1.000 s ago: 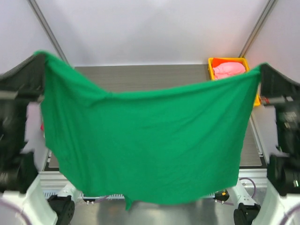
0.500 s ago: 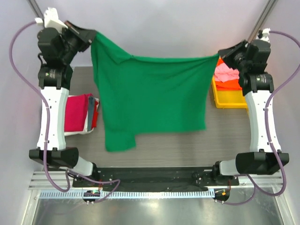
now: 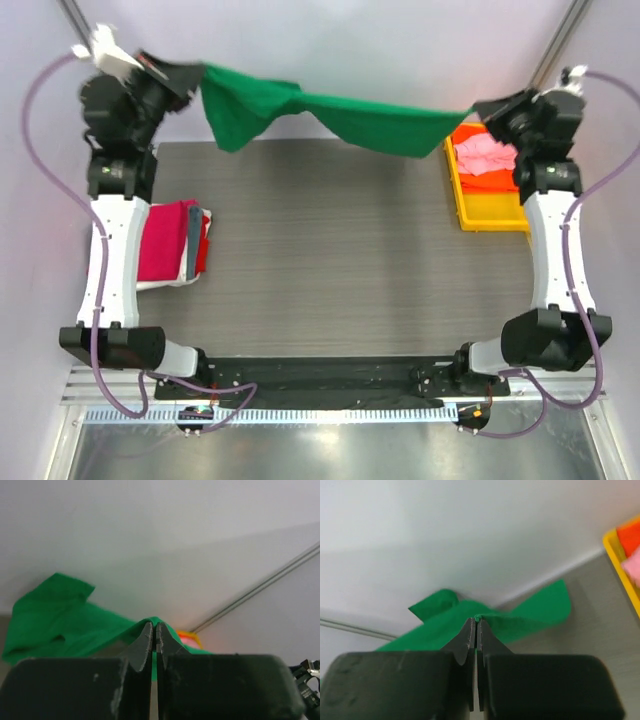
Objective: Fold and stack the t-shirts
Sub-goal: Flatten the tshirt out
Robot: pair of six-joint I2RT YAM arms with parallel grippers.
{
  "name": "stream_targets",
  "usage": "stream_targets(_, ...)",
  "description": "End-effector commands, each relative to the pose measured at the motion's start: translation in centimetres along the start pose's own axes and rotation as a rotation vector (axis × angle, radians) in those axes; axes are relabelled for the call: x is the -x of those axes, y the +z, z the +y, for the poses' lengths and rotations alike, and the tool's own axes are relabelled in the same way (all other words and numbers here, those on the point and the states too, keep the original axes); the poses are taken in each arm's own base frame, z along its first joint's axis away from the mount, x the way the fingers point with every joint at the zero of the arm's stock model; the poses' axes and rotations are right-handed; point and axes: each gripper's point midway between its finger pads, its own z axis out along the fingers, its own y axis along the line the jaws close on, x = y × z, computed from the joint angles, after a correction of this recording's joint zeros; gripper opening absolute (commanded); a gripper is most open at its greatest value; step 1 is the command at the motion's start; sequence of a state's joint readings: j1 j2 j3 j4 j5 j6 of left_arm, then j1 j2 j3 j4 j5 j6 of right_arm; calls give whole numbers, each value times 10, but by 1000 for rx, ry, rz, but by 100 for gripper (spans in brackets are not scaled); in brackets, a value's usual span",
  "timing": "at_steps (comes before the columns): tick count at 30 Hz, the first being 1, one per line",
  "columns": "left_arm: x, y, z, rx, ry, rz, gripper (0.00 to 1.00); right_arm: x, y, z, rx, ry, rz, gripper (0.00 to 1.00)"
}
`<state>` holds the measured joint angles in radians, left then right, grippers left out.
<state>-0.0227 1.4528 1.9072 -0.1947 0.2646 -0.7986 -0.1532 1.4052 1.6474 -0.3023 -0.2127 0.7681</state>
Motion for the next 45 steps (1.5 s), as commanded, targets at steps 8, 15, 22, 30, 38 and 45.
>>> stream_targets(8, -220, -87, 165, 275, -121, 355, 0, -189, -6, -178, -215, 122, 310, 1)
stream_targets(15, -301, -169, 197, 393, -221, 506, 0, -248, -45, -231, -314, 92, 421, 1)
stream_targets(22, -336, -232, 214, 527, -283, 575, 0, -283, -96, -252, -371, 95, 474, 1)
stream_targets(30, -311, -264, 188, 526, -255, 530, 0, -285, -144, -255, -419, 10, 479, 1)
stream_targets(38, -310, -296, 163, 514, -349, 540, 0, -278, -174, -242, -427, -3, 457, 1)
stream_targets(45, -310, -302, 166, 564, -380, 526, 0, -273, -176, -232, -406, 37, 428, 1)
